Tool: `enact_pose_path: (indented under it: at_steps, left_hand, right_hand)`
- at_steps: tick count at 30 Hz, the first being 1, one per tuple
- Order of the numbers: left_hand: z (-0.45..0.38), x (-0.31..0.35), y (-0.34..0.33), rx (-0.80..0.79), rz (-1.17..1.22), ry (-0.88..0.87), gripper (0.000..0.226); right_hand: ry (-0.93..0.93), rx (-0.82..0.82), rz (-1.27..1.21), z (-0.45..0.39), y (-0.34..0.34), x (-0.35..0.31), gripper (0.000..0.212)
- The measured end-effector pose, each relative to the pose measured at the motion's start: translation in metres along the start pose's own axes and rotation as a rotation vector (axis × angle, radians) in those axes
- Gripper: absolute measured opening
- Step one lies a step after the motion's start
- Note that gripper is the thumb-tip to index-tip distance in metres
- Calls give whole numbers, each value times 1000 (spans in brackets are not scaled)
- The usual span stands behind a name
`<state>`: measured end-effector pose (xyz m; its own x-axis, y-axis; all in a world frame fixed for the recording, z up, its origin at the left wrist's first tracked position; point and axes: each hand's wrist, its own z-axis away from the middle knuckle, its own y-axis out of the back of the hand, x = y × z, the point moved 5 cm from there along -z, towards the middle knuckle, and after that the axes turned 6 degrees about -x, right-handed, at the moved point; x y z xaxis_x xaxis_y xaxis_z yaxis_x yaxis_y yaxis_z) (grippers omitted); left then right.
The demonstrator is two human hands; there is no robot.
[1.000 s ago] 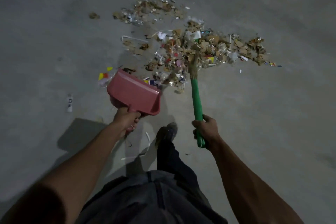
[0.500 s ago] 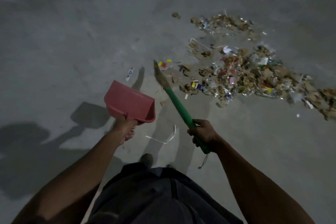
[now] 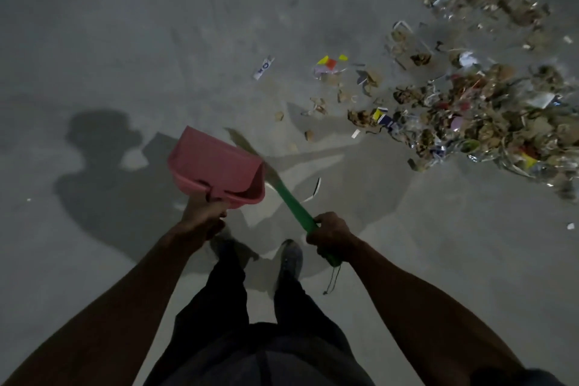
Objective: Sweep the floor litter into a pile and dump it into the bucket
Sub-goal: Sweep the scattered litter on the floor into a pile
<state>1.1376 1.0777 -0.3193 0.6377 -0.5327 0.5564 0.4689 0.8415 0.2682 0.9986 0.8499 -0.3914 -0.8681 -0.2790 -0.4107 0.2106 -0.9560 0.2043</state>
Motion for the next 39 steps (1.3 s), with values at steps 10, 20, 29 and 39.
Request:
enact_pose_path:
  at_steps: [10,20,29,39]
  left_hand:
    - [-14,-36,-16,2,25,27,12]
    - [-2,-44,-5,34,-28,18,10]
    - [0,-46,-24,-40,-87,66,22]
    - [-8,-41,-52,-86,-160,-3,17]
  right_hand:
    - [-27,337,-498,-50,75,10,47]
    - [67,66,-231,17,1,15,55]
    - [-177,-96,-104,61,-2,86,35]
    - [-156,336,-291,42,112,109,60]
